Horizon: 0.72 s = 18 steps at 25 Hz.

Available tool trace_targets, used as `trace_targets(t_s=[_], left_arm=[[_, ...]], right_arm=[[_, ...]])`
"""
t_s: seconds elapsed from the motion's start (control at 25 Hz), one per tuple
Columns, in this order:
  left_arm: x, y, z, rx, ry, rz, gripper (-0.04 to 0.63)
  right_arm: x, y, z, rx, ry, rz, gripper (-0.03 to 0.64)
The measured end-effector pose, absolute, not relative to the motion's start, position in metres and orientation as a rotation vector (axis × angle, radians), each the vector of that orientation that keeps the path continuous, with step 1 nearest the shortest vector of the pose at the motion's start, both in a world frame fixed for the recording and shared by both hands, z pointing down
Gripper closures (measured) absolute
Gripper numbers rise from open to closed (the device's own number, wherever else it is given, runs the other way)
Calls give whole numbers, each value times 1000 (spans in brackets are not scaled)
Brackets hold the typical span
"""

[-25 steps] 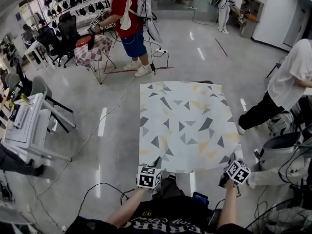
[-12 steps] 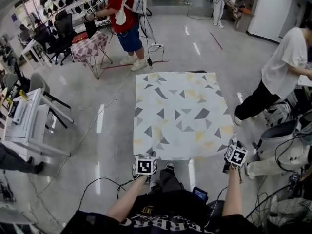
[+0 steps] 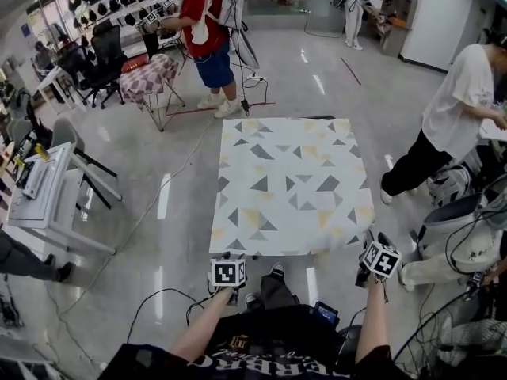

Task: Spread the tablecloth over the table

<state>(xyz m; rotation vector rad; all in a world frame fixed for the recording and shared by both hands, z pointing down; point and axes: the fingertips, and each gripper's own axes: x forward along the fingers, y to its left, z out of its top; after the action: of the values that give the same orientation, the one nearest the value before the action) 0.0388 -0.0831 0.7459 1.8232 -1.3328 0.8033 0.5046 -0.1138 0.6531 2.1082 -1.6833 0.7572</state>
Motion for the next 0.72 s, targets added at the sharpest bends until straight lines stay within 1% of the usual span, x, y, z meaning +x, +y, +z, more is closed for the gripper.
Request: trace_targets(t_s=[0.28,0.56,0.72], left_arm=[[40,-94,712,1931,-1352,714,393],[79,-93,645,2264,-1226,682,393],[94,-84,605,2418,-1155,591,399]], right_arm=[[455,-117,621,2038,-1871,734,417],[390,-110,581,1901,-2095,724,420],[348,-102,558,1819,-2220,712,426]])
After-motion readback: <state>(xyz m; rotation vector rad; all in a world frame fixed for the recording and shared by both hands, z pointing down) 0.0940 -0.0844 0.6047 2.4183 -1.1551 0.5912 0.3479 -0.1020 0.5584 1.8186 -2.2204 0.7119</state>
